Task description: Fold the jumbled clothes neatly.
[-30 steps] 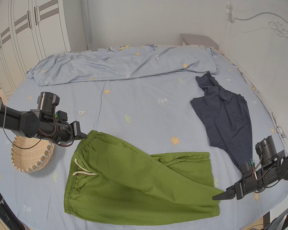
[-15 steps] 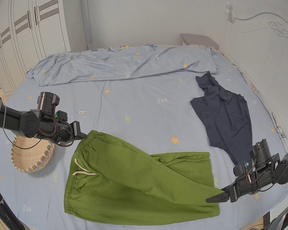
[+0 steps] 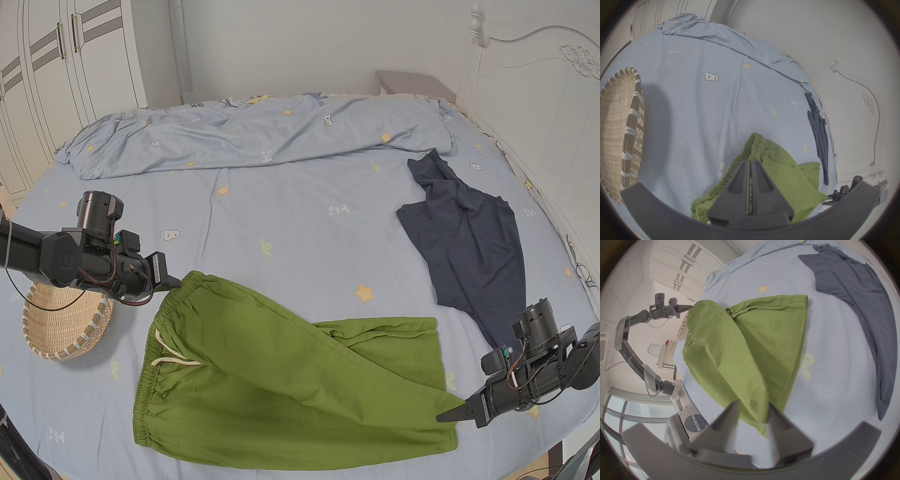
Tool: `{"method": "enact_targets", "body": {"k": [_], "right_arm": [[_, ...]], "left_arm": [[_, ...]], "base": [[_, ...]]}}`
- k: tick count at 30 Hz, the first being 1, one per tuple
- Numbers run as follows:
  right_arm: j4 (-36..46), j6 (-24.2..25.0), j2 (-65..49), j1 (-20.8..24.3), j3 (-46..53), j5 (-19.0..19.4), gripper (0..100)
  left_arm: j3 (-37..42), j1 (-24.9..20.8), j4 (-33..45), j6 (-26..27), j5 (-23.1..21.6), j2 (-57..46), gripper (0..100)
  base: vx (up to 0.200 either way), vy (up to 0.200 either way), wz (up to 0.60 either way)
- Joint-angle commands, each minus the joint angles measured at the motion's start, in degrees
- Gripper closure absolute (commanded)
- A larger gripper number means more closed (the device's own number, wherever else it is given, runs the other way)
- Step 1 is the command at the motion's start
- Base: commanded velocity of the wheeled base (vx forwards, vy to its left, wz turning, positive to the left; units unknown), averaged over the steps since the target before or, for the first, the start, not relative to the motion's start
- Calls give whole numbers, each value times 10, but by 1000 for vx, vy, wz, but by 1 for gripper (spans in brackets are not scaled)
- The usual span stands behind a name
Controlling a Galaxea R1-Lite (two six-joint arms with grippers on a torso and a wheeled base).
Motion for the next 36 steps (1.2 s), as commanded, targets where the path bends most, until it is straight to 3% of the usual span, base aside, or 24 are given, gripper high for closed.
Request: {"method": "enact_targets", "body": {"k": [1, 12, 15, 24, 27, 32, 36], "right_arm": [[0, -1, 1, -3, 0, 0, 100], [-2, -2, -6, -8, -11, -11, 100], [2, -4, -18, -13, -76, -63, 100], [76, -11, 1, -22, -260, -77, 100], [86, -15, 26, -17, -312, -105, 100], [86, -28, 99, 0, -416, -196, 100], [86, -28, 135, 5, -476, -224, 100]], "left_arm": [[0, 0, 0, 0, 0, -1, 100], [0, 3, 0, 0, 0, -4, 100], [0, 5, 0, -1, 0, -12, 100], [0, 26, -1, -1, 1, -22, 100], [0, 35, -2, -1, 1, -22, 100], [0, 53, -4, -1, 3, -21, 100], [1, 62, -20, -2, 3, -18, 100]], "base": [[0, 0, 0], [0, 0, 0], [0, 0, 0], [0, 0, 0], [0, 0, 0], [0, 0, 0], [0, 0, 0]]}}
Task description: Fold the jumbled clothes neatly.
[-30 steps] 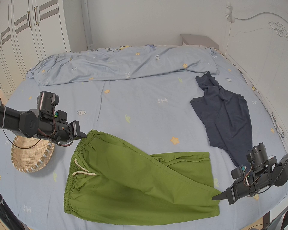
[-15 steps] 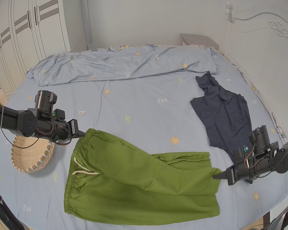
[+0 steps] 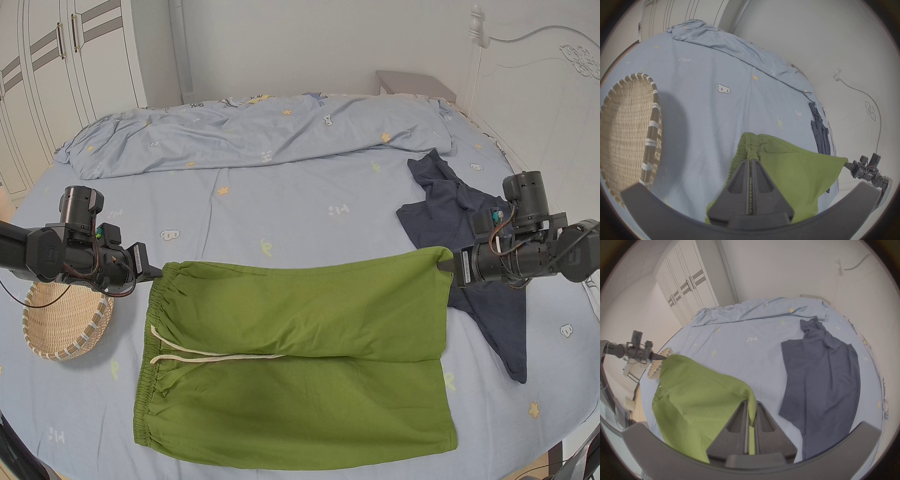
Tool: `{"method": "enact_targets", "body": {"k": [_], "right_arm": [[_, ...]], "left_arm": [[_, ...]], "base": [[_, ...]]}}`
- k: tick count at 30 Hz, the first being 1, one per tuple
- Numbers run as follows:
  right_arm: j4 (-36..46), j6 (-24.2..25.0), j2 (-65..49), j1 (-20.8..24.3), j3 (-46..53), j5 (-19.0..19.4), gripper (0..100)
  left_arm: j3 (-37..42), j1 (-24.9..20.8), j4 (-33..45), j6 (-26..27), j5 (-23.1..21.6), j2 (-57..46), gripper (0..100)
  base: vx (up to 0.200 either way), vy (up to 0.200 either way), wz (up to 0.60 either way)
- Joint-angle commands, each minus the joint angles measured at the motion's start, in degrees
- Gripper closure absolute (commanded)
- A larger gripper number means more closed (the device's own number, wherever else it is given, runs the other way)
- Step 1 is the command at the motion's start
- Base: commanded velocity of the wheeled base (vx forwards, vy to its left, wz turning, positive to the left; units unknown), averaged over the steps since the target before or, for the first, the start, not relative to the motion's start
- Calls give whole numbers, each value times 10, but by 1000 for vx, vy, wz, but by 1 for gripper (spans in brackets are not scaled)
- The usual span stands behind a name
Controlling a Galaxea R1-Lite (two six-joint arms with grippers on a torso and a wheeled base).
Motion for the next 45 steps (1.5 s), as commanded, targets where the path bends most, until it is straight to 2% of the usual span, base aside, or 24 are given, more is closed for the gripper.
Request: {"method": "enact_targets", "body": {"k": [1, 6, 12, 26, 38, 39, 41, 45], "right_arm": [[4, -4, 83, 14, -94, -35, 100], [3, -2, 121, 16, -152, -40, 100], [2, -4, 169, 19, -214, -71, 100], [1, -3, 251, 28, -356, -76, 100], [-39, -4, 274, 43, -381, -79, 100], [-42, -5, 283, 48, -382, -106, 100], [-44, -6, 287, 49, -384, -116, 100], [-56, -7, 293, 46, -385, -117, 100]], "left_arm": [[2, 22, -18, -1, 1, 1, 100], [25, 39, -72, -1, 1, 3, 100], [44, 46, -124, 0, 1, 10, 100], [46, 65, -164, 1, 1, 23, 100], [45, 76, -180, 2, 1, 29, 100], [45, 75, -180, 11, 2, 37, 100], [46, 74, -181, 17, 3, 42, 100], [42, 71, -182, 26, 39, 55, 100]], "base": [[0, 0, 0], [0, 0, 0], [0, 0, 0], [0, 0, 0], [0, 0, 0], [0, 0, 0], [0, 0, 0], [0, 0, 0]]}}
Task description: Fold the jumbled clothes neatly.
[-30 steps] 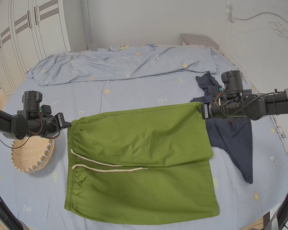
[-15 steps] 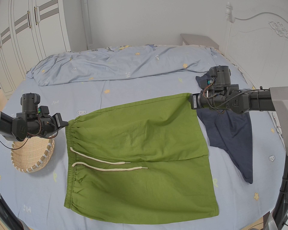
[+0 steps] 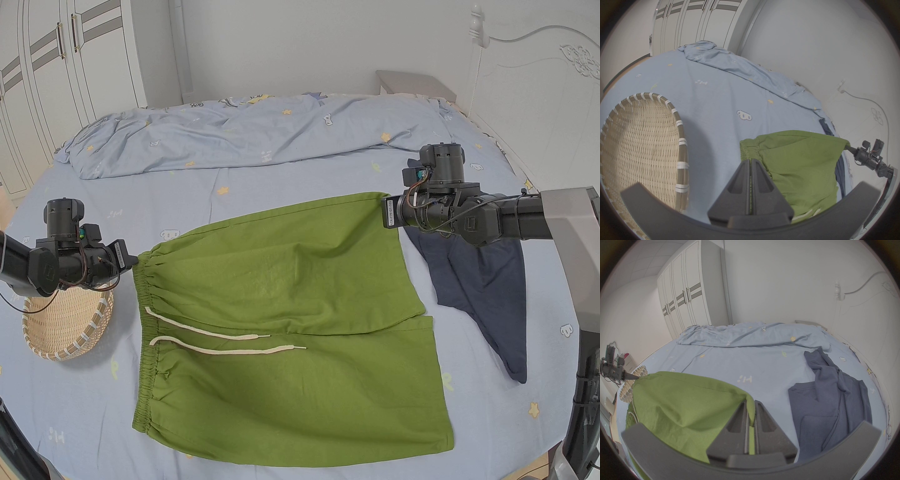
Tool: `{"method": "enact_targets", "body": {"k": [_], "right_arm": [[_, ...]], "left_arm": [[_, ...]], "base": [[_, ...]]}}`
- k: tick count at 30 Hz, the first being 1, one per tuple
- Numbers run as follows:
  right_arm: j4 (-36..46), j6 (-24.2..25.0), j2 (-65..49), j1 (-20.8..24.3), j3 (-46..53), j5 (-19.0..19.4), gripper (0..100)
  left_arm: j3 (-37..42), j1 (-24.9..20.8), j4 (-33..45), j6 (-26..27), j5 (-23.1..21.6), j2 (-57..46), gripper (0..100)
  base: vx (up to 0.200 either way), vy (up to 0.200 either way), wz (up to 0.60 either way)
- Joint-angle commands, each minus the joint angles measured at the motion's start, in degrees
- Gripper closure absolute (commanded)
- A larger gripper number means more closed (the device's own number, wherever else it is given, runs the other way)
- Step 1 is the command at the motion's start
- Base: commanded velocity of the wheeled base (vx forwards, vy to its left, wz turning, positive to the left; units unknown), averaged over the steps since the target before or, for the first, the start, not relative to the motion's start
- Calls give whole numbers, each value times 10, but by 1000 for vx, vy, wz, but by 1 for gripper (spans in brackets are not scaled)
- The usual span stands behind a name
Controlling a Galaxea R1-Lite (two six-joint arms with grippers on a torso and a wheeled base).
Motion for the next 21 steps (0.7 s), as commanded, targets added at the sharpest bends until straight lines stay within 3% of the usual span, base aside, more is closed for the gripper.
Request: {"method": "enact_targets", "body": {"k": [1, 19, 20, 21], "right_arm": [[-7, 0, 12, 0, -2, -1, 100], [-23, -1, 43, 1, -3, -3, 100], [-23, -1, 46, 2, -4, -3, 0], [-23, -1, 46, 2, -4, -3, 0]], "left_arm": [[-4, -3, -4, 5, 20, 18, 100], [-12, -24, -53, 7, 24, 51, 100], [-14, -24, -53, 6, 24, 51, 100], [-14, -24, -53, 6, 24, 51, 100]], "base": [[0, 0, 0], [0, 0, 0], [0, 0, 0], [0, 0, 0]]}}
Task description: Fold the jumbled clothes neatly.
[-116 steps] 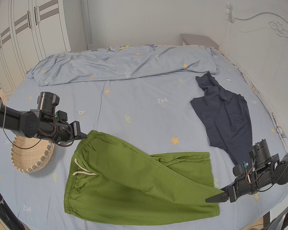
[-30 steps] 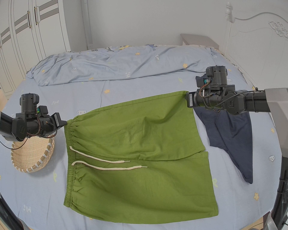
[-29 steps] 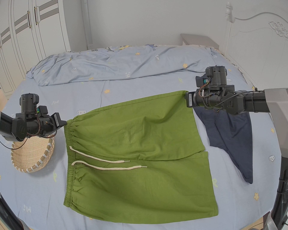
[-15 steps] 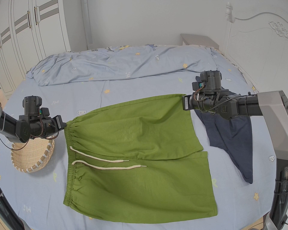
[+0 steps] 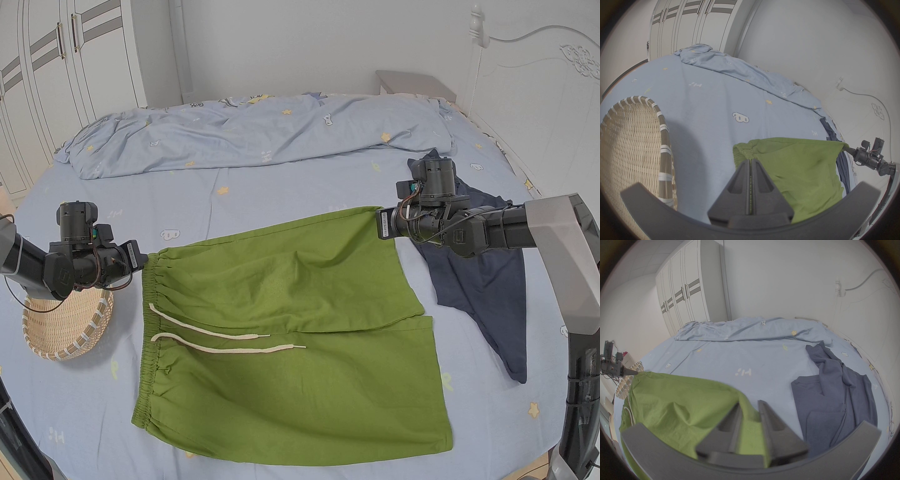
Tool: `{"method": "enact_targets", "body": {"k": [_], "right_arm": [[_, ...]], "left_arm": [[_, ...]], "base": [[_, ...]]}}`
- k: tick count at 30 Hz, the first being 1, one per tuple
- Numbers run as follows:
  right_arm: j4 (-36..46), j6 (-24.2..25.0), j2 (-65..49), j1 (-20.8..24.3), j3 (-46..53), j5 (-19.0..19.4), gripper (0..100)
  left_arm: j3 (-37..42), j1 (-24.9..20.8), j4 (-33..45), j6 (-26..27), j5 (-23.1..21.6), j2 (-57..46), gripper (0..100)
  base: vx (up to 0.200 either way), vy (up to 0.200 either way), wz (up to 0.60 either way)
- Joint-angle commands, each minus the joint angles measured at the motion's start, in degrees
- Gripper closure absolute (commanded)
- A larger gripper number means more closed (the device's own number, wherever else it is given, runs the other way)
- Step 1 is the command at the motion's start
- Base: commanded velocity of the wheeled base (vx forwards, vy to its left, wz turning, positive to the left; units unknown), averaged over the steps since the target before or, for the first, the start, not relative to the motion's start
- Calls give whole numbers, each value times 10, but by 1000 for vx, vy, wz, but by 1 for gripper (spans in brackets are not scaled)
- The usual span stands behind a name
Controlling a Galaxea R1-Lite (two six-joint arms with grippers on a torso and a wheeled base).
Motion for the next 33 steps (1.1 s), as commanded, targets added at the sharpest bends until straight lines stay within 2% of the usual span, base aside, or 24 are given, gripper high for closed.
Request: {"method": "enact_targets", "body": {"k": [1, 2, 8, 13, 16, 21, 22, 24, 27, 28, 29, 31, 32, 33], "right_arm": [[0, 0, 14, 2, -7, 0, 0], [0, 0, 15, 2, -8, 0, 0], [0, 5, 18, 1, -15, -1, 0], [1, 13, 1, -3, -12, -1, 0], [5, 28, -25, -4, -4, -2, 0], [34, 88, -114, -16, 73, -3, 0], [53, 132, -166, -21, 134, 1, 0], [62, 160, -208, -28, 195, 5, 0], [62, 180, -255, -29, 289, 9, 0], [61, 186, -280, -29, 342, 11, 0], [61, 188, -283, -29, 353, 11, 0], [60, 192, -318, -25, 436, 11, 0], [60, 192, -320, -24, 445, 11, 0], [60, 191, -342, -23, 488, 11, 0]], "left_arm": [[-5, 1, 0, -1, 0, 11, 100], [-5, 1, 0, -1, 0, 11, 0], [-5, -2, -2, -1, 5, 10, 0], [0, -15, -39, -2, 56, -4, 0], [11, -27, -41, -9, 65, -39, 0], [71, -46, -39, -37, 63, -125, 0], [113, -43, -36, -51, 62, -164, 0], [151, -39, -33, -57, 60, -188, 0], [210, -29, -31, -70, 49, -209, 0], [252, -25, -31, -74, 35, -218, 0], [260, -23, -31, -75, 30, -219, 0], [332, -6, -31, -87, -35, -236, 0], [339, -5, -31, -89, -44, -238, 0], [376, 14, -31, -96, -106, -252, 0]], "base": [[0, 0, 0], [0, 0, 0], [0, 0, 0], [0, 0, 0], [0, 0, 0], [0, 0, 0], [0, 0, 0], [0, 0, 0], [0, 0, 0], [0, 0, 0], [0, 0, 0], [0, 0, 0], [0, 0, 0], [0, 0, 0]]}}
